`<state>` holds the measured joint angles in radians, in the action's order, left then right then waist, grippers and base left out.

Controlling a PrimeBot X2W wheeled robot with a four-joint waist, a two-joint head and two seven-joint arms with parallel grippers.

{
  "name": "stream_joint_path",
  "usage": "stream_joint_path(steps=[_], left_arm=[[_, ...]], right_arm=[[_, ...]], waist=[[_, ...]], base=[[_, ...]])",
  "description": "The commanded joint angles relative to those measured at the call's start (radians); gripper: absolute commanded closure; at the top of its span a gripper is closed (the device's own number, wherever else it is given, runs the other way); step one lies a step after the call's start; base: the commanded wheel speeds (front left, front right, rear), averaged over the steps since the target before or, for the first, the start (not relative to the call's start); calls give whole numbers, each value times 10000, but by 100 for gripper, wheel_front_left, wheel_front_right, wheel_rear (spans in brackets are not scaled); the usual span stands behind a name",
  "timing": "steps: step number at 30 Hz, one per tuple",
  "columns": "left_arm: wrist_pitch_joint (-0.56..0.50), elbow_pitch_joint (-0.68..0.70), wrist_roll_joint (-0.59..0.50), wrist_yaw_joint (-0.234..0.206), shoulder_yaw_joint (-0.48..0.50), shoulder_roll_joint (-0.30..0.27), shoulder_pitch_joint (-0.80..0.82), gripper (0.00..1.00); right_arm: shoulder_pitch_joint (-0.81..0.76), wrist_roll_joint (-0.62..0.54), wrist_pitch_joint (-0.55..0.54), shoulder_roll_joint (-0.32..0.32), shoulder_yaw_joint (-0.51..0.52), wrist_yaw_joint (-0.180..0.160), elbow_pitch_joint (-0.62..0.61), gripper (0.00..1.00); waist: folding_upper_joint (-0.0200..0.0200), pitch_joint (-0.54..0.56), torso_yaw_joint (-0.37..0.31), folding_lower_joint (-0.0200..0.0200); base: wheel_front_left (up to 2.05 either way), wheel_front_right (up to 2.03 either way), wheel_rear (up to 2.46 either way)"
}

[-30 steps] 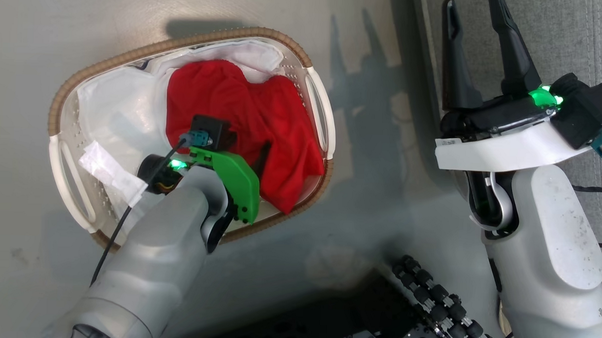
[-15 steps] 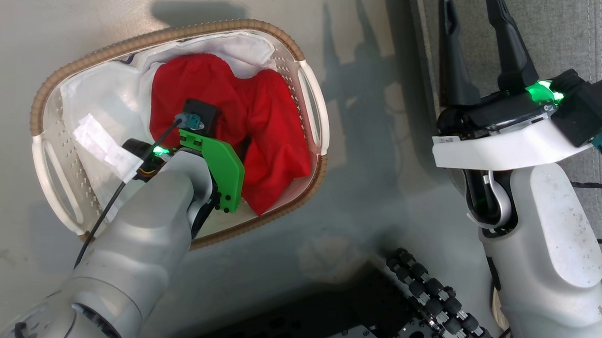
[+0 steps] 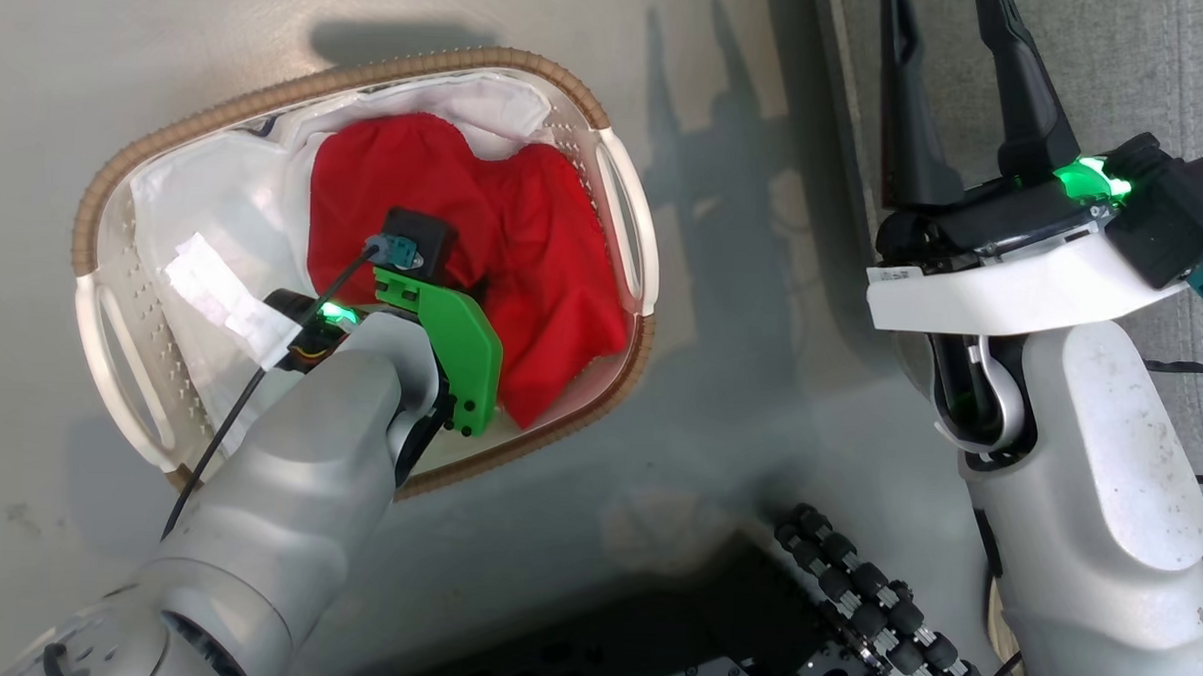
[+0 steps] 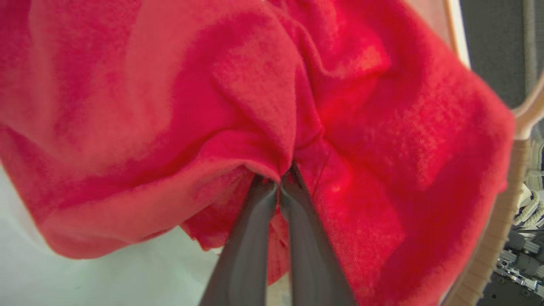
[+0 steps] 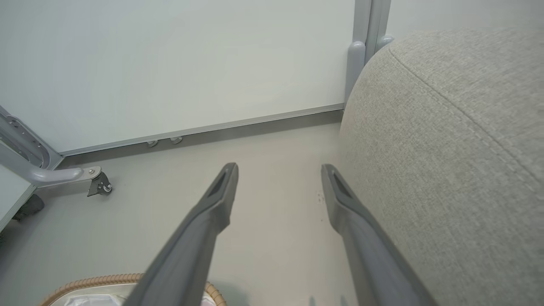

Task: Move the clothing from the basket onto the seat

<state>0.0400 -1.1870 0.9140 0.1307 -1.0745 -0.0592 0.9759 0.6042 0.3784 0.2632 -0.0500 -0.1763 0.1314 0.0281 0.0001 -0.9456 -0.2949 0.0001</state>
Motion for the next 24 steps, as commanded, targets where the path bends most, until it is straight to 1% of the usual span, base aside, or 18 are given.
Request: stream_joint_path(steps=[1,9,14,18,21,24], left_arm=[[93,87,87,-2,-93,-135,-152,100],[886,629,674,-2,-460,-237,-741,100],[1679,1124,996,-1,-799,-315,-1182,100],[2107,1515,1151,-1,-995,-383,-1469,100],[2235,1789,1186,-1,-1005,-426,-1706,100],[2258,2407,793,-1,-482,-577,-1856,100]], right_arm=[[47,64,20,-27,39,-14,63,0],[-294,-78,20,-28,108,-14,418,0],[-663,-204,20,-30,143,-14,766,0],[-1025,-332,20,-31,204,-14,1070,0],[-1325,-447,20,-33,218,-14,1276,0],[-1696,-475,20,-38,316,-14,1432,0]], waist=[[-1,184,-1,-1],[-1,1325,98,-1],[-1,2340,339,-1],[-1,3161,626,-1],[-1,3789,864,-1],[-1,4471,1128,-1]], base=[[0,0,0],[0,0,0],[0,0,0],[0,0,0],[0,0,0],[0,0,0]])
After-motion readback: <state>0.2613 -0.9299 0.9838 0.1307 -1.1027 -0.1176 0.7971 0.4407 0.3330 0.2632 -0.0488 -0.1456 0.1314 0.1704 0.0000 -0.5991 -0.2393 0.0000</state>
